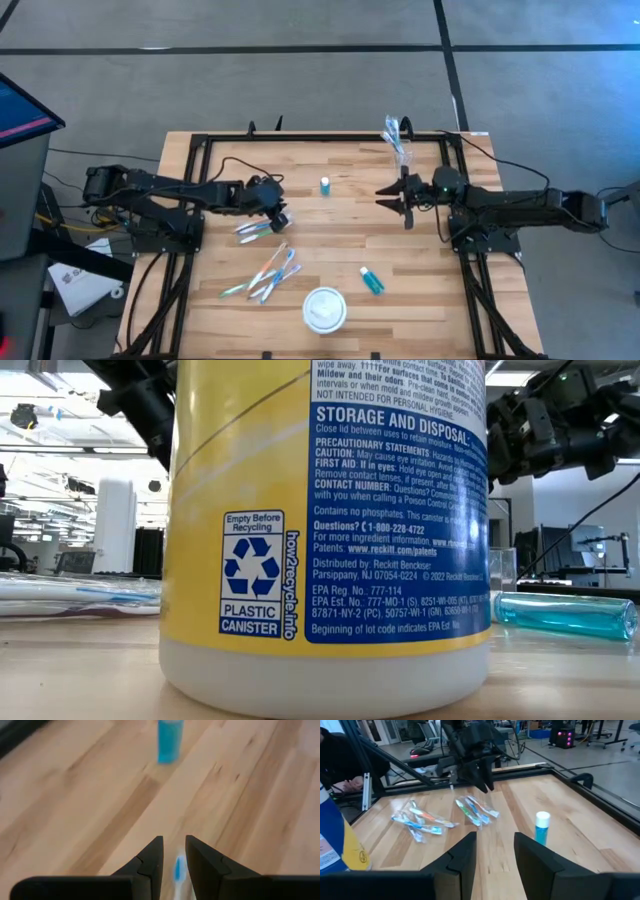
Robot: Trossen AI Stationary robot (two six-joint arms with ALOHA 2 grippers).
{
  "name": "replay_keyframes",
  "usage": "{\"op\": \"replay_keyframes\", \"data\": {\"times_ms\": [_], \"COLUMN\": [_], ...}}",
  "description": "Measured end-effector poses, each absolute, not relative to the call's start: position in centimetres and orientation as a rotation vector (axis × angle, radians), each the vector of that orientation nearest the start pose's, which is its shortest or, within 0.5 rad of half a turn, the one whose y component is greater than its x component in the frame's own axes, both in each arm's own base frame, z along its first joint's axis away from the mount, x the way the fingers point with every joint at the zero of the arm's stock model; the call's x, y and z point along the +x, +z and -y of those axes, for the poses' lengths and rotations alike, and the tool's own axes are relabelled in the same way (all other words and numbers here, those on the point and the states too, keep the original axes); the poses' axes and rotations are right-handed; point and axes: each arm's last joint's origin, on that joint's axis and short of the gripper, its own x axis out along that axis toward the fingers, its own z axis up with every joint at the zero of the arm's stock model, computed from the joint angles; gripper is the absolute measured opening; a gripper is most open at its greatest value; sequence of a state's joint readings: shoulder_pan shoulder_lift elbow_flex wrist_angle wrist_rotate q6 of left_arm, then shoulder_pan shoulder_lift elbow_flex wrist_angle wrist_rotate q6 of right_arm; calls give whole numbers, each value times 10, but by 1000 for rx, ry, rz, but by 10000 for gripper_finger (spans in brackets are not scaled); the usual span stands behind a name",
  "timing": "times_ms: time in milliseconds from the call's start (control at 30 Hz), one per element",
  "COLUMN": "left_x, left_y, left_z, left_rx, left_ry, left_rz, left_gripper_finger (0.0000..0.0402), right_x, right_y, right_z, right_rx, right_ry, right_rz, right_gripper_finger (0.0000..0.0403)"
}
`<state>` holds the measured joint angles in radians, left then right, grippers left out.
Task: Pick & Place toothbrushing station
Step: Put the orange toothbrush into the transparent organizer
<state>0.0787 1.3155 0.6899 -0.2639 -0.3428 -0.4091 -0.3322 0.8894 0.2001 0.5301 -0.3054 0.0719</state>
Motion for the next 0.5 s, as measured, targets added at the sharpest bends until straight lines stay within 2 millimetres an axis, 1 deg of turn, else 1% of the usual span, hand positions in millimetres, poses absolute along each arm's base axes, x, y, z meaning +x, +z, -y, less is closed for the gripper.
{"op": "replay_keyframes", "data": {"times_ms": [200,400,500], "left_x": [238,236,234], "left_y": [186,184,183], "left_z": [-37,-43,-45], "left_rx": [-279,-346,-364], "left_ry": [617,569,550], "left_rz": [-859,-893,-921], "left_gripper_finger": [76,76,83], "right_x": [169,170,170], "right_y": [184,184,184], "right_z": [46,46,46], "right_rx": [118,116,116], "right_ry": [-41,-52,-52], "right_rz": [-151,-151,-151], "right_gripper_finger": [122,122,122]}}
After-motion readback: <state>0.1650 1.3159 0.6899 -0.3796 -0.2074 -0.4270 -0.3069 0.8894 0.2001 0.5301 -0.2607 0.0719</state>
